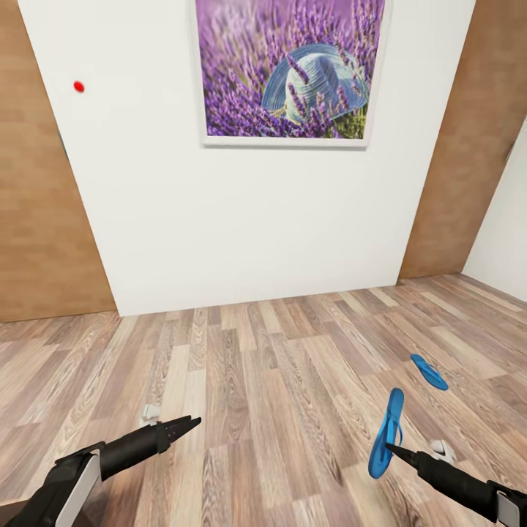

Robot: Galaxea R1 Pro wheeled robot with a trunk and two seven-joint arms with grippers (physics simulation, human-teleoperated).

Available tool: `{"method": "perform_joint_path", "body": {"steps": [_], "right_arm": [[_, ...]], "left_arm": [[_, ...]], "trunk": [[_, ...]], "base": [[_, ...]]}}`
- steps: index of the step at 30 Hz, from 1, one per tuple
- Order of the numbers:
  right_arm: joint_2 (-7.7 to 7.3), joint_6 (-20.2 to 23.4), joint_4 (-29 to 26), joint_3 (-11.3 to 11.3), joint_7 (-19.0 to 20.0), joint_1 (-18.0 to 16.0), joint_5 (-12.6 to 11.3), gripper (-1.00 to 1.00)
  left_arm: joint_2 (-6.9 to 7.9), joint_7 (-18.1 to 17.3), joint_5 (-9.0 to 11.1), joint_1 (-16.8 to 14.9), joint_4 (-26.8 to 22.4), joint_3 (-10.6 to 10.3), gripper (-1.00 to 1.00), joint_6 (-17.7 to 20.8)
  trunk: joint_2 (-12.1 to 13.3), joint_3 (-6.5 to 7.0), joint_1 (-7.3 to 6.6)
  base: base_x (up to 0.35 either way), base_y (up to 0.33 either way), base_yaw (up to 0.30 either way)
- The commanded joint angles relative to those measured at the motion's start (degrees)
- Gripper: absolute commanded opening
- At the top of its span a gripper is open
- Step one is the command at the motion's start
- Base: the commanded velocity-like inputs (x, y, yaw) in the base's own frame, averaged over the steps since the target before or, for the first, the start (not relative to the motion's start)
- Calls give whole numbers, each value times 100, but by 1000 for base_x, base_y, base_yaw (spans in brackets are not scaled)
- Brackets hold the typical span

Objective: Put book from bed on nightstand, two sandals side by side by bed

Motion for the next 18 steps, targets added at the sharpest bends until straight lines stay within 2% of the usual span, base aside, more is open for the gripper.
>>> {"method": "perform_joint_path", "body": {"steps": [1,4,8,18], "right_arm": [[1,71,16,48,19,-8,-65,-100],[1,69,16,48,20,-8,-65,-100],[1,69,16,48,19,-8,-65,-100],[1,72,16,48,19,-8,-65,-100]], "left_arm": [[1,-10,26,-2,1,1,100,50],[1,-3,26,-1,2,1,100,49],[-6,-2,26,-1,3,-3,100,49],[-136,-1,-10,-3,3,1,100,40]], "trunk": [[-1,17,-4],[3,84,-11],[164,155,-99],[565,335,-319]], "base": [[0,0,0],[0,0,0],[0,0,0],[0,0,0]]}}
